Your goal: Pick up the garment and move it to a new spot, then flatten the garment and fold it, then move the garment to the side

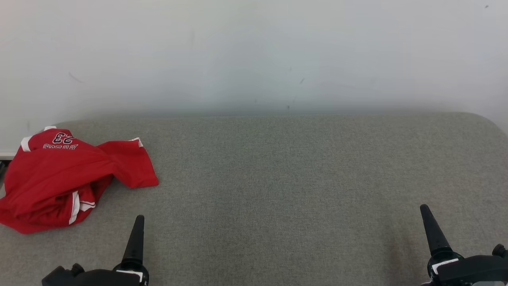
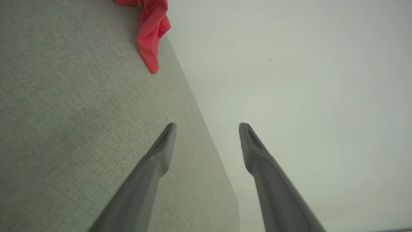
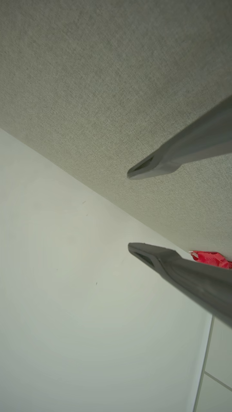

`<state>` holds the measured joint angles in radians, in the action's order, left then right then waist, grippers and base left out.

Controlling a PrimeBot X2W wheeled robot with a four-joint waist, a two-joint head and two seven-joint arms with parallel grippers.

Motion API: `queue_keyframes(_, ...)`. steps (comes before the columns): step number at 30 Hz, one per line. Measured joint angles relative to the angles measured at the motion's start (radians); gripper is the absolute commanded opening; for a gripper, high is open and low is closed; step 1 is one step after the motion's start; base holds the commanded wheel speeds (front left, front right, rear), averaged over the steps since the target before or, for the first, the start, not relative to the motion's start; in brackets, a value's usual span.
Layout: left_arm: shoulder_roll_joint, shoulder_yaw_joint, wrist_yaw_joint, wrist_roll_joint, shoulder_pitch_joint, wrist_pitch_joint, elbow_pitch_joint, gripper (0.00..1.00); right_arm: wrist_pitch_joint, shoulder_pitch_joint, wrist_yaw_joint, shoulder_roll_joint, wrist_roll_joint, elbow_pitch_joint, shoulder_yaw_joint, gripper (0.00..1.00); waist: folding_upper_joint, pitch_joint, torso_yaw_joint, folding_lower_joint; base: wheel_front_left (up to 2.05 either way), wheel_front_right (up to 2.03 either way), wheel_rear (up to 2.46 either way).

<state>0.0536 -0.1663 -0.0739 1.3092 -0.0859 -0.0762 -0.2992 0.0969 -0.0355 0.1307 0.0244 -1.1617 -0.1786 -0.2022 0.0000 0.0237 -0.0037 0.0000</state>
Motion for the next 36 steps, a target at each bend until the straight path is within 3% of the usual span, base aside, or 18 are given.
queue_keyframes(18, 0.065, -0.116, 0.066, -0.295, -0.017, -0.021, 0.007, 1.00, 0.026, -0.018, 0.000, 0.005, 0.328, 0.062, 0.019, 1.00, 0.0001, 0.010, 0.006, 0.0000, 0.00, 0.00, 0.00)
queue_keyframes(36, 0.109, -0.176, 0.137, -0.483, -0.031, -0.015, 0.024, 1.00, 0.041, -0.032, 0.000, 0.010, 0.557, 0.071, 0.044, 1.00, 0.0001, 0.024, 0.009, 0.0000, 0.00, 0.00, 0.00)
